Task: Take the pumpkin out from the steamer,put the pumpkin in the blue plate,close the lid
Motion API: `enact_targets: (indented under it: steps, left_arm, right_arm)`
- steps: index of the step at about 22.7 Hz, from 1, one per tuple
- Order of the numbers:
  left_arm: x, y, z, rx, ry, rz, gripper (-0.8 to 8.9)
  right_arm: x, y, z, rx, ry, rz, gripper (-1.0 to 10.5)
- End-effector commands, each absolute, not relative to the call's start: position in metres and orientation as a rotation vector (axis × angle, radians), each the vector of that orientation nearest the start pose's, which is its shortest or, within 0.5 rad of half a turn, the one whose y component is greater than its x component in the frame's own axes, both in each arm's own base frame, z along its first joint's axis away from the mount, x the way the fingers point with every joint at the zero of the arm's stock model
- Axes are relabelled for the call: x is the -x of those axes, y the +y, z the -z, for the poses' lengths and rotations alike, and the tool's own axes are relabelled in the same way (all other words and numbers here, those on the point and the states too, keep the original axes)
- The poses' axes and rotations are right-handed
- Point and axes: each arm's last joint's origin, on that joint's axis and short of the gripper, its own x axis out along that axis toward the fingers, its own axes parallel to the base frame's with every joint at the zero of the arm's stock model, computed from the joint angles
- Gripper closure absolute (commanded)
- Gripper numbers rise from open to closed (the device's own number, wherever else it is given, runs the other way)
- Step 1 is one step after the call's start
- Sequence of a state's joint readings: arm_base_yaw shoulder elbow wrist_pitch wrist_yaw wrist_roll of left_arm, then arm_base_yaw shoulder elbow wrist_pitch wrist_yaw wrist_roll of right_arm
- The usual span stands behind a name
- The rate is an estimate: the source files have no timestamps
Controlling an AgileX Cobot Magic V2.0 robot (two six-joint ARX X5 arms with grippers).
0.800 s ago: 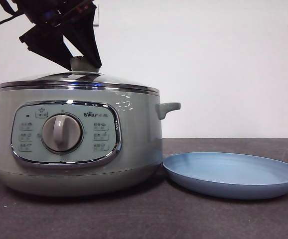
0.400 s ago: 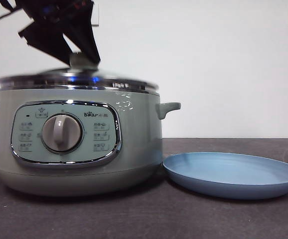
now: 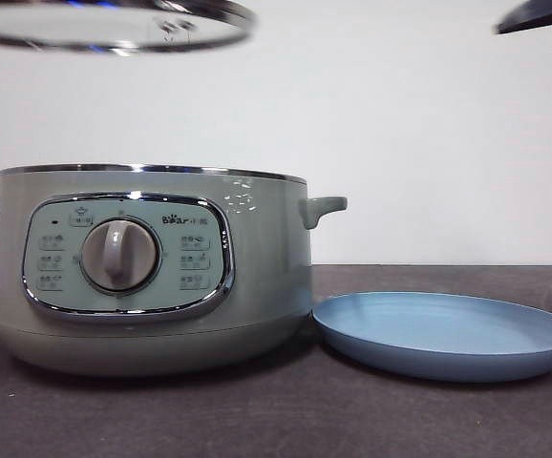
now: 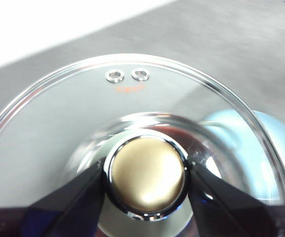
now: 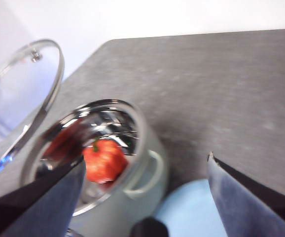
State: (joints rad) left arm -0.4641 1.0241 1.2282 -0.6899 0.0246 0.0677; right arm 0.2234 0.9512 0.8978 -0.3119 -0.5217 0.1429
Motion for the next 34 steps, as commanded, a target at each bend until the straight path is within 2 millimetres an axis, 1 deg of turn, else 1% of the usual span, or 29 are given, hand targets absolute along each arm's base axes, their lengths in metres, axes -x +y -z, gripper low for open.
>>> enact_targets:
  steps: [1, 4, 8, 10, 13, 17, 19, 20, 22, 24, 26, 30, 34]
  left_arm:
    - [-0.150, -0.074, -0.408, -0.167, 0.368, 0.441, 8.22]
    - [-0.129, -0.062, -0.415, -0.170, 0.336, 0.383, 8.22]
    - [-0.108, -0.047, -0.419, -0.179, 0.303, 0.268, 8.22]
    - [-0.098, -0.040, -0.420, -0.185, 0.289, 0.205, 8.22]
    - [-0.085, -0.032, -0.422, -0.188, 0.271, 0.133, 8.22]
    - [-0.074, -0.025, -0.421, -0.191, 0.267, 0.101, 8.22]
    - [-0.072, -0.024, -0.420, -0.195, 0.274, 0.094, 8.22]
    - [-0.072, -0.024, -0.420, -0.198, 0.278, 0.084, 8.22]
    - [-0.072, -0.024, -0.420, -0.200, 0.281, 0.082, 8.22]
    - [-0.072, -0.024, -0.419, -0.201, 0.283, 0.082, 8.22]
    - [-0.072, -0.024, -0.419, -0.201, 0.283, 0.082, 8.22]
    - [-0.072, -0.024, -0.419, -0.202, 0.285, 0.082, 8.22]
    - [-0.071, -0.023, -0.417, -0.210, 0.304, 0.084, 8.22]
  right_arm:
    - [-0.204, 0.081, -0.328, -0.196, 0.444, -0.791, 5.4]
    - [-0.216, 0.107, -0.325, -0.169, 0.489, -0.866, 5.4]
    - [-0.235, 0.147, -0.323, -0.113, 0.554, -0.969, 5.3]
    - [-0.245, 0.167, -0.324, -0.061, 0.600, -1.000, 4.7]
    - [-0.258, 0.197, -0.326, 0.052, 0.664, -0.990, 3.5]
    - [-0.273, 0.235, -0.329, 0.198, 0.741, -0.969, 3.4]
    - [-0.282, 0.261, -0.328, 0.313, 0.805, -0.936, 3.4]
    - [-0.285, 0.276, -0.324, 0.371, 0.826, -0.919, 3.4]
    - [-0.289, 0.298, -0.314, 0.463, 0.830, -0.895, 3.4]
    - [-0.289, 0.314, -0.299, 0.534, 0.833, -0.890, 3.4]
    - [-0.288, 0.326, -0.281, 0.581, 0.862, -0.885, 3.4]
    - [-0.296, 0.338, -0.253, 0.607, 0.891, -0.895, 3.5]
    - [-0.306, 0.345, -0.228, 0.612, 0.911, -0.897, 3.5]
